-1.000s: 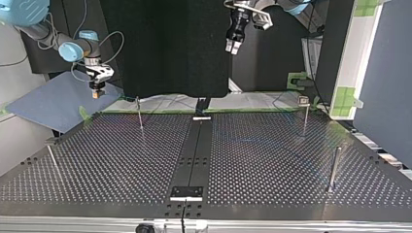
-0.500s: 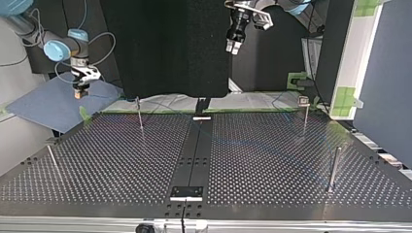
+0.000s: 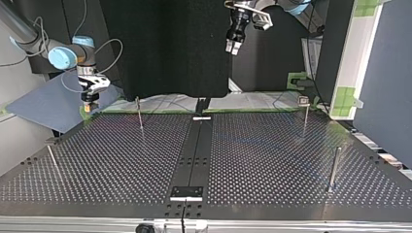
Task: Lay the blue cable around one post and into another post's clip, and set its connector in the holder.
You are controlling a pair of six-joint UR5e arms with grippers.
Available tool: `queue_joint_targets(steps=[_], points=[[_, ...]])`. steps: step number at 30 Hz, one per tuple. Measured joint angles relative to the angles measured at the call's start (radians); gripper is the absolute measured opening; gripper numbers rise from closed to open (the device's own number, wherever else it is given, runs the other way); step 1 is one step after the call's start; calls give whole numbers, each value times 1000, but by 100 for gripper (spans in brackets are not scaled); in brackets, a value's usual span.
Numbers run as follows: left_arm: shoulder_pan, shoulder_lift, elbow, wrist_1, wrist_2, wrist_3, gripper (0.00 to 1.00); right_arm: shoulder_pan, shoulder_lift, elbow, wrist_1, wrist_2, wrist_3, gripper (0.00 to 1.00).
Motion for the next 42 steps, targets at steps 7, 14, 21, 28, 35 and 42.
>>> queue_joint_targets(steps=[7,14,21,28,35,42], points=[[0,0,1,5,2,-7,100,61,-61,0,51,0,0,0],[-1,0,3,6,3,-13,100,111,-120,0,110,2,-8,0],[-1,0,6,6,4,-20,100,113,-180,-3,170,42,-43,0],[-1,0,8,5,4,-24,100,108,-235,-23,225,94,-96,0],[-1,1,10,3,4,-25,100,103,-297,-41,287,115,-157,0],[-1,0,20,-12,4,-25,100,91,-351,-43,308,113,-211,0]])
